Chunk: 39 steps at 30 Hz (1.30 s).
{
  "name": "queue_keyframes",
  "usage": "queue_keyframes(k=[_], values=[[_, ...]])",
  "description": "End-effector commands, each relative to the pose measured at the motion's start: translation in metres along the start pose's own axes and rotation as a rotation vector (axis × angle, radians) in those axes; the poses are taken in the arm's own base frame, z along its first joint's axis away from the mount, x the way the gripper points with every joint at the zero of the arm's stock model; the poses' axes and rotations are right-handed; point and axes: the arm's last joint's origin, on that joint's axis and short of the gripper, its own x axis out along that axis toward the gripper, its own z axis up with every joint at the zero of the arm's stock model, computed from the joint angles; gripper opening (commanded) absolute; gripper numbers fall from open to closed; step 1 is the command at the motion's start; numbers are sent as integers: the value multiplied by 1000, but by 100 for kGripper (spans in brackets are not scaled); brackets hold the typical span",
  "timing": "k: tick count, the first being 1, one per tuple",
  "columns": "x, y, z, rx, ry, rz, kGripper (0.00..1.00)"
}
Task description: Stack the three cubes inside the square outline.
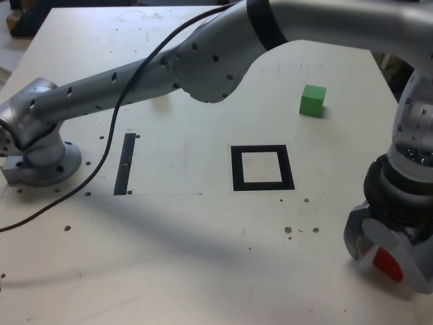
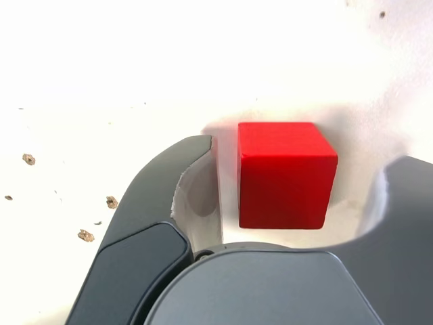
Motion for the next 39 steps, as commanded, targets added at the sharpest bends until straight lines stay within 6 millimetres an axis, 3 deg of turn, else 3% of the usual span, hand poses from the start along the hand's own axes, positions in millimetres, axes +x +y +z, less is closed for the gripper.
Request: queue_keyframes(k=[1,9,24,39], values=[[0,-1,2,-1,-2,11,50],[1,-3,3,1,0,19,43],[1,-4,1,0,12,16,42],[-53,-10,-42,-139,33,27,42]])
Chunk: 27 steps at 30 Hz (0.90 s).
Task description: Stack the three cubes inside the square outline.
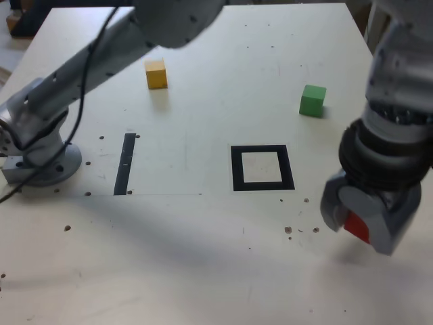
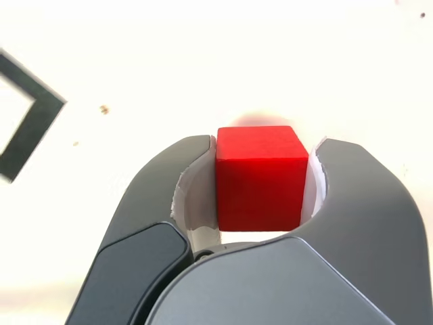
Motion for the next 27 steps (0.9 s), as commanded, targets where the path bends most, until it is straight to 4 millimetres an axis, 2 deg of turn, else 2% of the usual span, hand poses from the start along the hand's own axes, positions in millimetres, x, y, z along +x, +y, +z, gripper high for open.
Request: queue_keyframes(k=[1,5,19,27], values=[[-11,4,-11,-38,3,7,42],[-18,12,-35,-123,43,6,42],[-20,39,-111,-357,106,-10,42],[-13,43,-147,-501,77,-38,42]])
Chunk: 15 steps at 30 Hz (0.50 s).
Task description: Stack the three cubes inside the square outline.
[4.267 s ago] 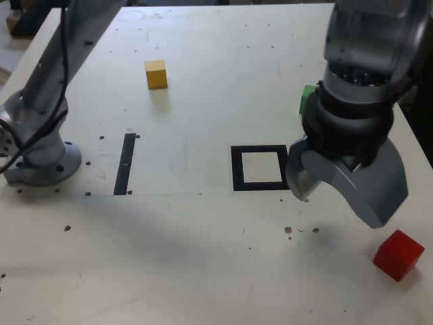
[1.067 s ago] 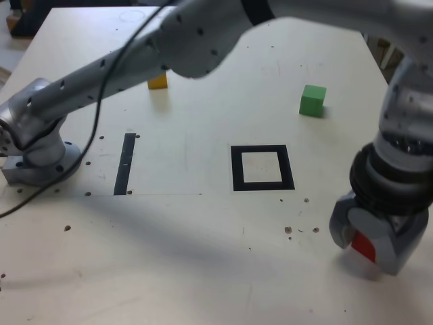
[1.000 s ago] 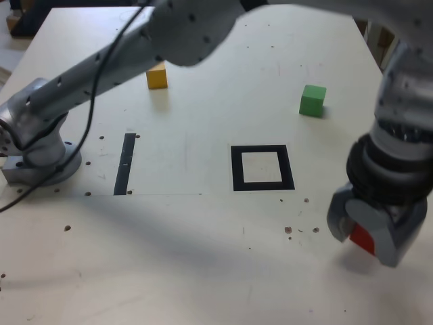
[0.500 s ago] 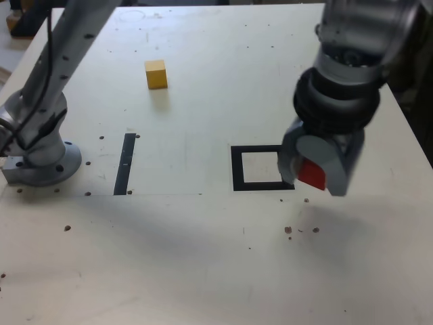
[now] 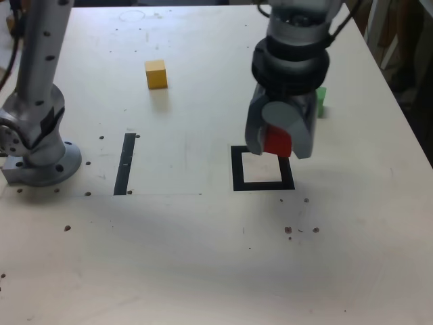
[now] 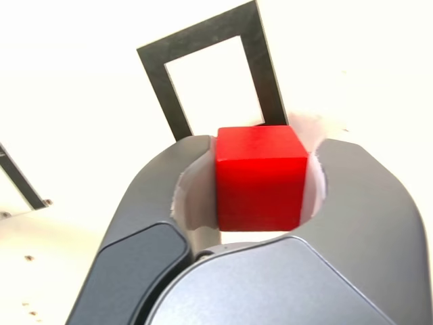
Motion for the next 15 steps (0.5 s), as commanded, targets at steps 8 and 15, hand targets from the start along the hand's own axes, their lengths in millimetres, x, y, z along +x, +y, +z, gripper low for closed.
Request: queue_keyframes(k=[8,15], values=[[16,18,-20,-115,-34,-47,42],[39,29,-27,-163,-24,-74,42]])
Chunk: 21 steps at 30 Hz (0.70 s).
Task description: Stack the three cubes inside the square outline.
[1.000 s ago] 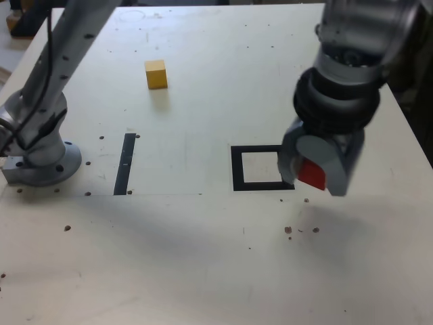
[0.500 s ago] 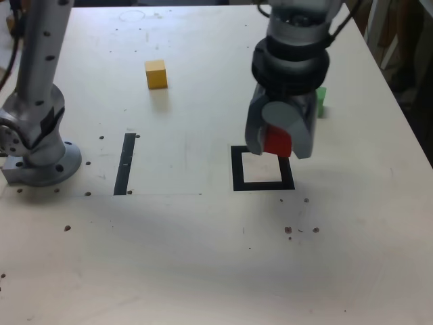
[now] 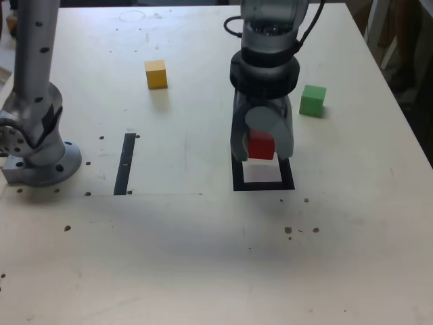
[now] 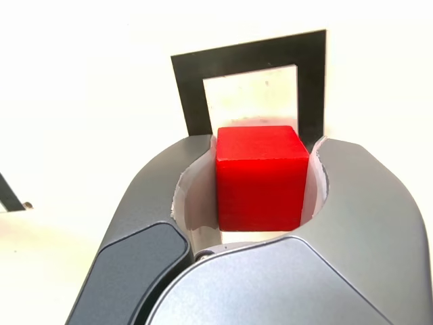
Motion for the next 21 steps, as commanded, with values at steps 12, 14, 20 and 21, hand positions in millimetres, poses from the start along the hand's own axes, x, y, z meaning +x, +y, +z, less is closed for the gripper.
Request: queue_keyframes(k=[12,14,20,21], values=[[16,4,2,-21,-8,-27,42],[18,4,2,-24,-7,-28,42],[26,7,3,-34,-4,-33,42],[27,8,3,-36,-4,-34,42]])
